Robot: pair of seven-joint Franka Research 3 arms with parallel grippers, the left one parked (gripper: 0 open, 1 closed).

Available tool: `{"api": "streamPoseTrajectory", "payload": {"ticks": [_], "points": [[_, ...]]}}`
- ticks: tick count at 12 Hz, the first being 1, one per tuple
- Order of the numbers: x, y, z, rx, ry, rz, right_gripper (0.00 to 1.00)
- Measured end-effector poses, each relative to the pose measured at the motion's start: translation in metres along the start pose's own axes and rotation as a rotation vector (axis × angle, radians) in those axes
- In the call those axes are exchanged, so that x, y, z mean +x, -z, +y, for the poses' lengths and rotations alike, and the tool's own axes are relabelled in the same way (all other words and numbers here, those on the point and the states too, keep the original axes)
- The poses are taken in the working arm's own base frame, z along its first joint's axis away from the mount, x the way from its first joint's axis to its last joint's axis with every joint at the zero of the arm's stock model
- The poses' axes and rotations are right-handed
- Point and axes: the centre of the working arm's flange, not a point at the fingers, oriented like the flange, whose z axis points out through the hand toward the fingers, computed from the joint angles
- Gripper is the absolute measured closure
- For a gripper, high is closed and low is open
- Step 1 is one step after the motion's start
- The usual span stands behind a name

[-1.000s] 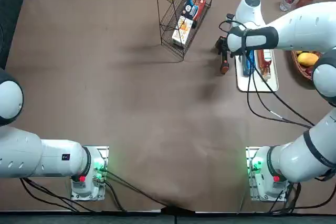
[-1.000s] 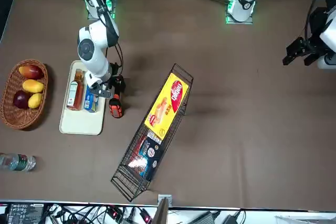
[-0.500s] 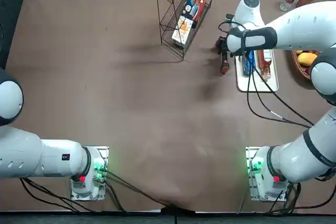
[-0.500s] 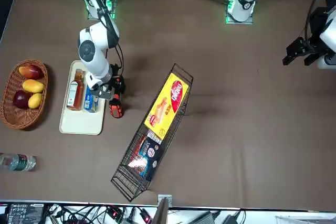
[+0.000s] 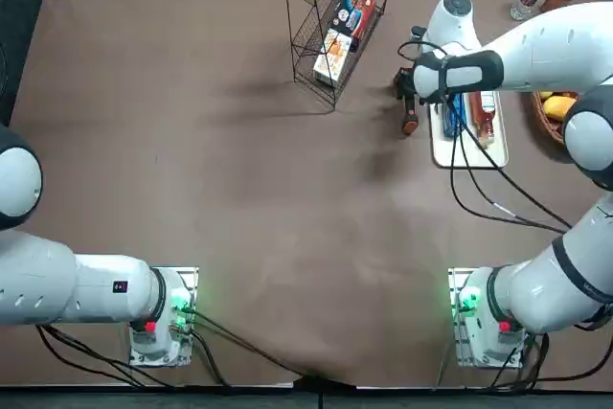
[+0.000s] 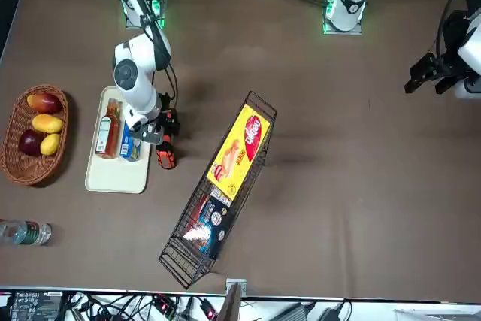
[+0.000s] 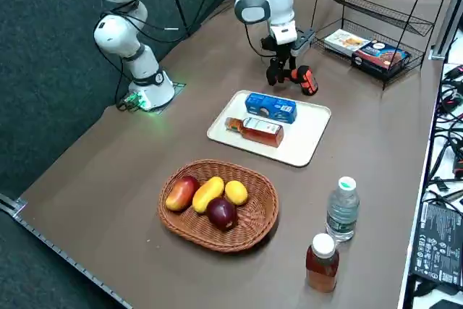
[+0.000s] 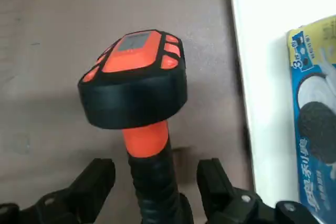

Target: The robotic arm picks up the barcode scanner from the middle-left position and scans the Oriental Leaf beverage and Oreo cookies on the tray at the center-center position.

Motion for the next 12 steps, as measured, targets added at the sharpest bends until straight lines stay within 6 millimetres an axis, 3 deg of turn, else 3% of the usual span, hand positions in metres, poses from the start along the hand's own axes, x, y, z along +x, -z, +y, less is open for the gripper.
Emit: {"api": "streamPoseTrajectory", "payload": {"ticks": [6, 10, 12], "points": [[0.0005, -0.0067, 0.0014, -0.003, -0.003, -0.005, 0.07], [0.0031, -0.0074, 0.0023, 0.000, -0.005, 0.003, 0.57], [0.0070, -0.0060, 0.0038, -0.002, -0.003, 0.010, 0.57]]}}
